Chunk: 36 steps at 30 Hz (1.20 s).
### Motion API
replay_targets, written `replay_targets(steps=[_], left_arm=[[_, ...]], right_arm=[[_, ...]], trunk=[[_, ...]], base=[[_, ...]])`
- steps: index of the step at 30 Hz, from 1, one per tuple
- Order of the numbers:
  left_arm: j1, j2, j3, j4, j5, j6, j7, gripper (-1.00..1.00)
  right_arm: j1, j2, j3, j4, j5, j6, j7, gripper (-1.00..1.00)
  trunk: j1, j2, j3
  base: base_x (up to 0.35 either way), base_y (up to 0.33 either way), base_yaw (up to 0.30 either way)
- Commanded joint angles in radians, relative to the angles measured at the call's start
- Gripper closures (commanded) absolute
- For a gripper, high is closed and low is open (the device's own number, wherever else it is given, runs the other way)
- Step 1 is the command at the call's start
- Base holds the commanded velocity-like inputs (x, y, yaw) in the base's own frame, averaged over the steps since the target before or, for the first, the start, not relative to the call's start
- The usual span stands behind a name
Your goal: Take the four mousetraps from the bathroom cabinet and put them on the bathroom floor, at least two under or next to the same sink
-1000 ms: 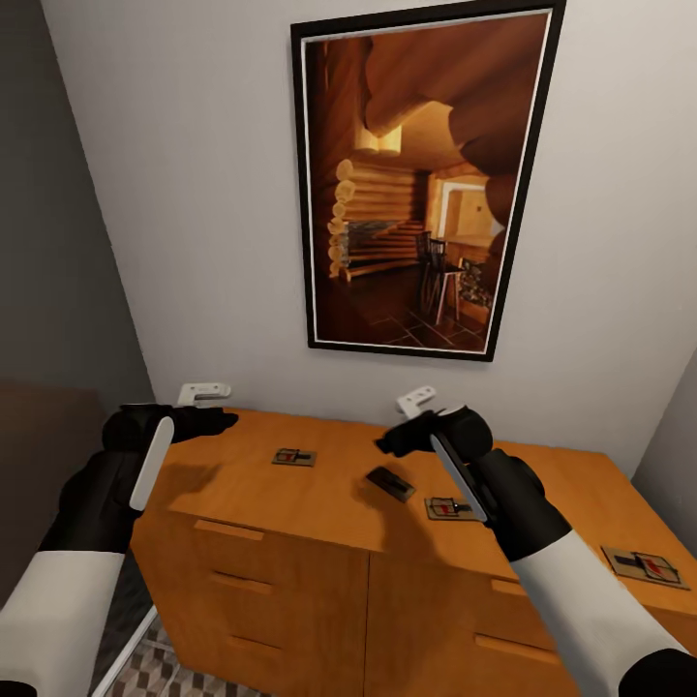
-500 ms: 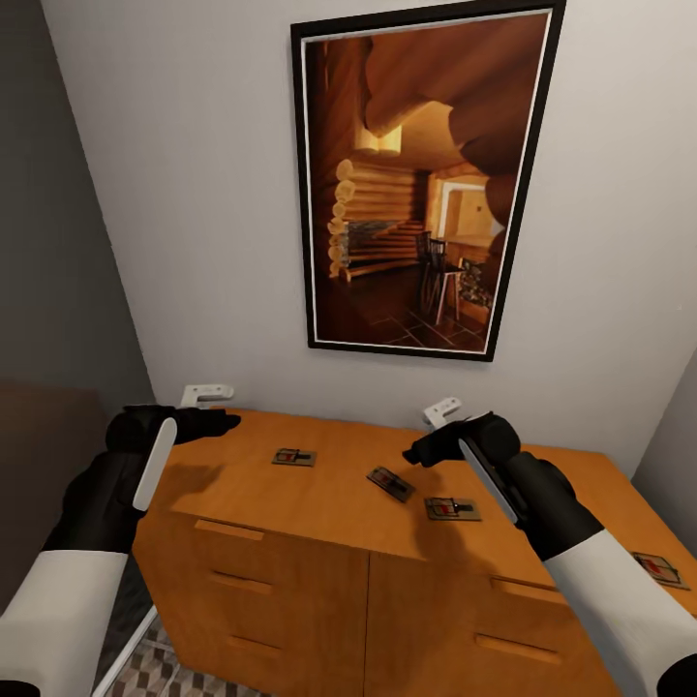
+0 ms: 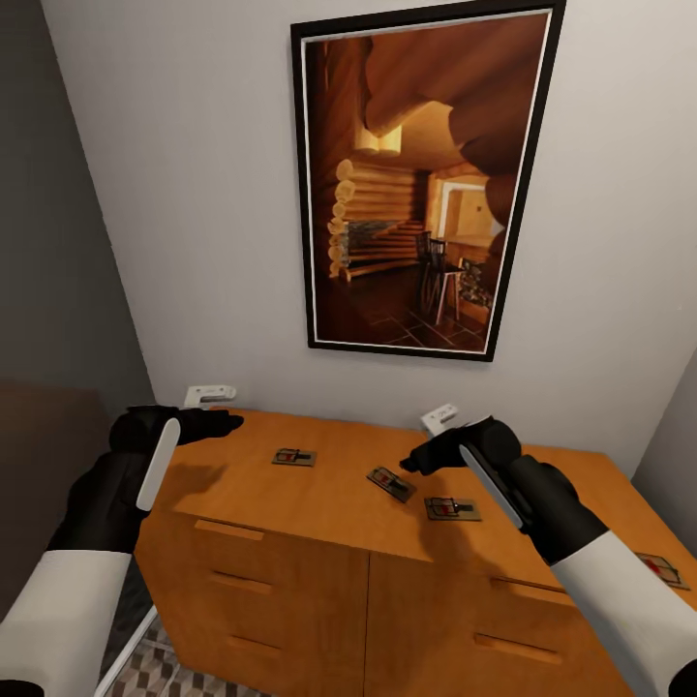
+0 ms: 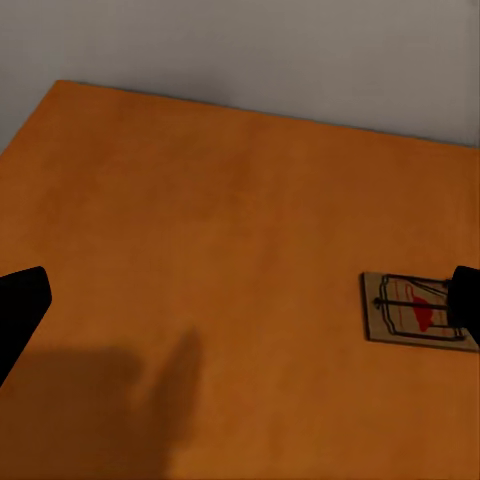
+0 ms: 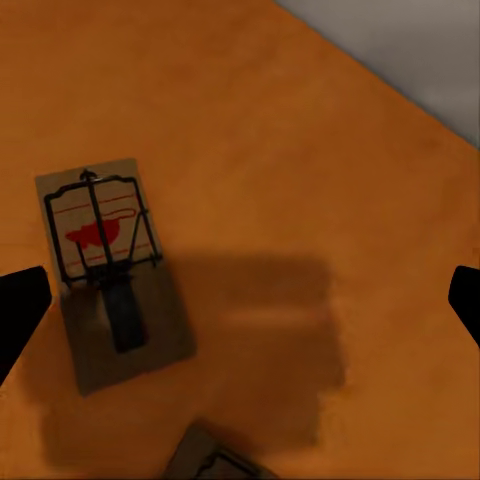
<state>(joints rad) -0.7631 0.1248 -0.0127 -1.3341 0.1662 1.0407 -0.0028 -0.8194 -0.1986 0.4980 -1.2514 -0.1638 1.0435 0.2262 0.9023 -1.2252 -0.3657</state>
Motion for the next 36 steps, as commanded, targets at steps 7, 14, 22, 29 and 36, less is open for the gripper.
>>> replay_targets(steps=[7, 14, 22, 29, 36], left_arm=[[-0.001, -0.001, -0.001, 0.0, 0.001, 0.004, 0.0, -1.0], [-0.001, -0.001, -0.001, 0.0, 0.001, 0.004, 0.0, -1.0], [-0.001, -0.001, -0.001, 0.0, 0.001, 0.004, 0.0, -1.0], [-0.001, -0.002, -0.001, 0.0, 0.001, 0.003, 0.0, -1.0], [-0.001, -0.002, -0.001, 0.0, 0.001, 0.003, 0.0, -1.0]], right_arm=[[-0.001, 0.002, 0.02, -0.008, -0.041, 0.004, 0.001, -1.0], [-0.001, 0.009, 0.024, -0.013, -0.068, 0.004, 0.004, -1.0], [-0.001, 0.012, 0.03, -0.018, -0.069, 0.004, 0.004, -1.0], [-0.001, 0.013, 0.032, -0.021, -0.069, 0.004, 0.004, -1.0], [-0.001, 0.014, 0.029, -0.021, -0.071, 0.004, 0.004, -1.0]], trunk=[[0.0, -0.001, -0.001], [0.0, -0.001, -0.001], [0.0, -0.001, -0.001], [0.0, -0.001, -0.001], [0.0, -0.001, -0.001]], base=[[0.0, 0.0, 0.0], [0.0, 0.0, 0.0], [0.0, 0.0, 0.0], [0.0, 0.0, 0.0], [0.0, 0.0, 0.0]])
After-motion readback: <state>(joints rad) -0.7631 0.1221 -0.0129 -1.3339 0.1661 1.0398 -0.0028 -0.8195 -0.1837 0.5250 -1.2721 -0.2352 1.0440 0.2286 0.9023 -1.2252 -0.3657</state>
